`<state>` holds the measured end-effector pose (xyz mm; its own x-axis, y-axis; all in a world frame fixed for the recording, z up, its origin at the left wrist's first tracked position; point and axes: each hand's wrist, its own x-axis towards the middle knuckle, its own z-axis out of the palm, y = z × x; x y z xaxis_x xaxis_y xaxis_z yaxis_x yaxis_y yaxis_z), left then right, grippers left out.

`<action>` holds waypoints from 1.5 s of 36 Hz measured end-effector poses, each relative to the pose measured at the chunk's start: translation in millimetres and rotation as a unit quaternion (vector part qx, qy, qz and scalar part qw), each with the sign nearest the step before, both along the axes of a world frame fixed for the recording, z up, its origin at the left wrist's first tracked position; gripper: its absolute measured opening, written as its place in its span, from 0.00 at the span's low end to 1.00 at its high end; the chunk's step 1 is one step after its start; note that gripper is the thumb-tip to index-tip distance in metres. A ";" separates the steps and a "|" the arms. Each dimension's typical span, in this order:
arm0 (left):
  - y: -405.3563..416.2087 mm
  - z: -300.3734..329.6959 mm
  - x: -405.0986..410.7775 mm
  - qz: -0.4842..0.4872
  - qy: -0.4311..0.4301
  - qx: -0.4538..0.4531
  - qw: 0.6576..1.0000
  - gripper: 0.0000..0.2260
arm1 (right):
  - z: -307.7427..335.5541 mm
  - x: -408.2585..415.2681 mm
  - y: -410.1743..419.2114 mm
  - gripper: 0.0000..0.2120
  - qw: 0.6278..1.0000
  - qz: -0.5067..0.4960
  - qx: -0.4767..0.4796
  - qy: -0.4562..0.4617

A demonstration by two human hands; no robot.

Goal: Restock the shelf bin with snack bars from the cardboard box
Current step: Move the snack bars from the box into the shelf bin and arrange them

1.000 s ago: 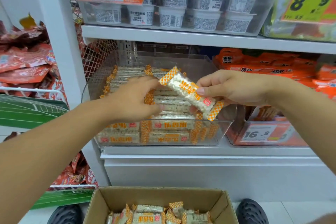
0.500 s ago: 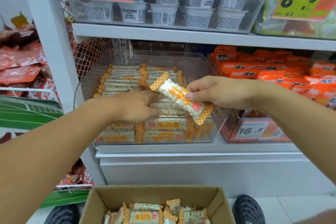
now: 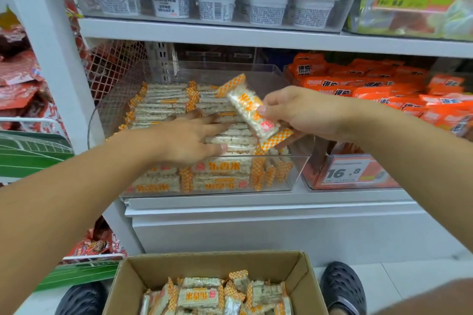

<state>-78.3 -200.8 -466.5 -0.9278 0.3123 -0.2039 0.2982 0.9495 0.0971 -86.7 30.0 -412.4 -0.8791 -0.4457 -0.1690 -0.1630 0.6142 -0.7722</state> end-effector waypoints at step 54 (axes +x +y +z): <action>-8.8 -166.5 129.3 0.349 -0.364 0.305 0.808 0.10 | -321.2 132.2 -18.8 0.21 0.978 -0.110 0.122 -0.132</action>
<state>51.1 -209.6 -633.0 -0.6251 0.0135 -0.7805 -0.6358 0.5713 0.5190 45.5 11.2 -733.6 -0.8606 -0.1697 -0.4801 0.1785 0.7825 -0.5965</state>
